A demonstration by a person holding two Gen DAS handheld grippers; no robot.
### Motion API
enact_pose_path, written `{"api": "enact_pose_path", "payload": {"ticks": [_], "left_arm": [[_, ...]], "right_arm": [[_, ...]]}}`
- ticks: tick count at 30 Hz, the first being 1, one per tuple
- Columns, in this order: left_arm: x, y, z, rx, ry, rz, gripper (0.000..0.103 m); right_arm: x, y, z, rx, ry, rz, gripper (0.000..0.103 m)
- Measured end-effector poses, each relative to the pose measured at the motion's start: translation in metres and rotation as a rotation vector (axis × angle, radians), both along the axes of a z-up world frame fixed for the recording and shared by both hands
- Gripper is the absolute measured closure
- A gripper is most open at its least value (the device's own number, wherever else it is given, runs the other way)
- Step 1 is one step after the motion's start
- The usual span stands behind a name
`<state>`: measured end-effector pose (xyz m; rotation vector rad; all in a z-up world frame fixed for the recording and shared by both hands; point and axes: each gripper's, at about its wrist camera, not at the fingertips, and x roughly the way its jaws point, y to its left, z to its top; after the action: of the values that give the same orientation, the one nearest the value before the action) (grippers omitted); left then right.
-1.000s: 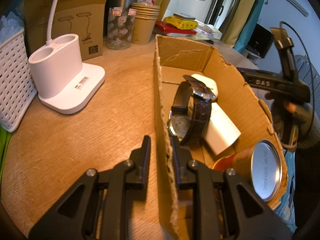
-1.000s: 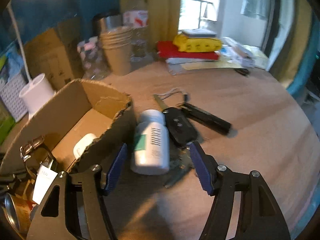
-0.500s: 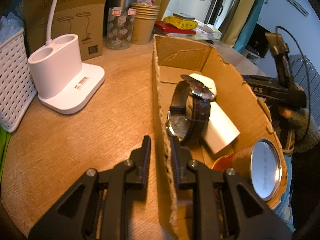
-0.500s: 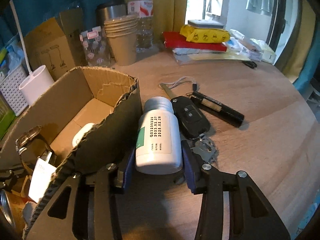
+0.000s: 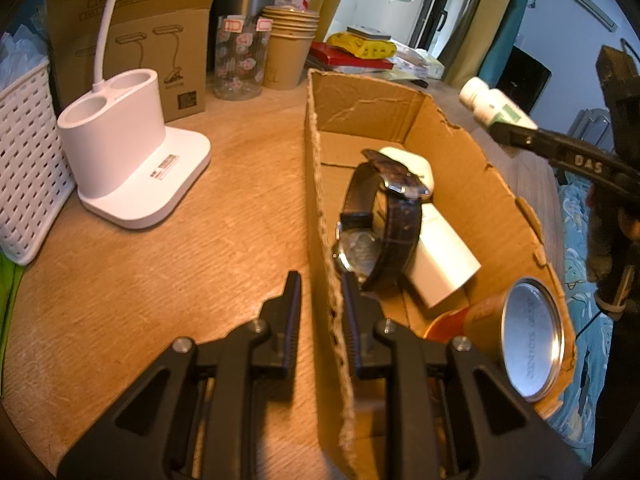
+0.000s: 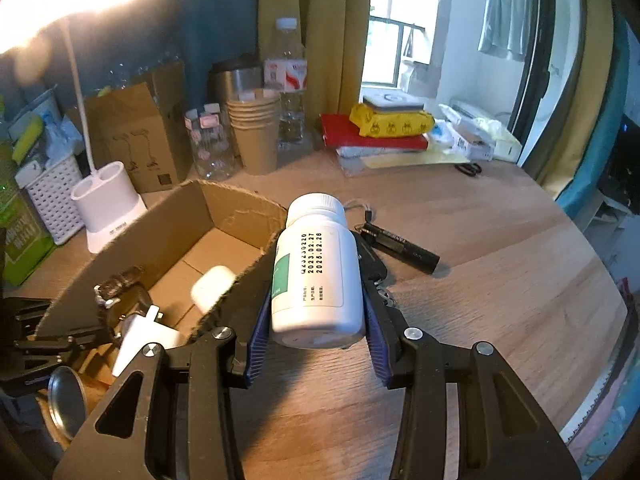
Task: Organize rigid objects
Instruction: 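Carry the pill bottle into the box and release it with the right tool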
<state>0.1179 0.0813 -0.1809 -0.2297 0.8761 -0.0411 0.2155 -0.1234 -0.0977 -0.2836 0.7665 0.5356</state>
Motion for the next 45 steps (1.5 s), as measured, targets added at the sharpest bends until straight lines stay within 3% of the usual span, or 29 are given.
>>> {"api": "enact_pose_path", "payload": {"ticks": [22,36,45], "left_arm": [[0.0,0.0,0.0,0.001,0.0,0.0,0.082],[0.0,0.0,0.0,-0.002,0.0,-0.001,0.082],[0.0,0.001,0.0,-0.003,0.0,-0.001,0.082]], "right_arm": [[-0.026,0.032,0.019,0.02,-0.024,0.083,0.058],[-0.007,0.064,0.002,-0.013,-0.006,0.146,0.058],[-0.001,0.088,-0.02,-0.118,-0.033,0.178,0.058]]}}
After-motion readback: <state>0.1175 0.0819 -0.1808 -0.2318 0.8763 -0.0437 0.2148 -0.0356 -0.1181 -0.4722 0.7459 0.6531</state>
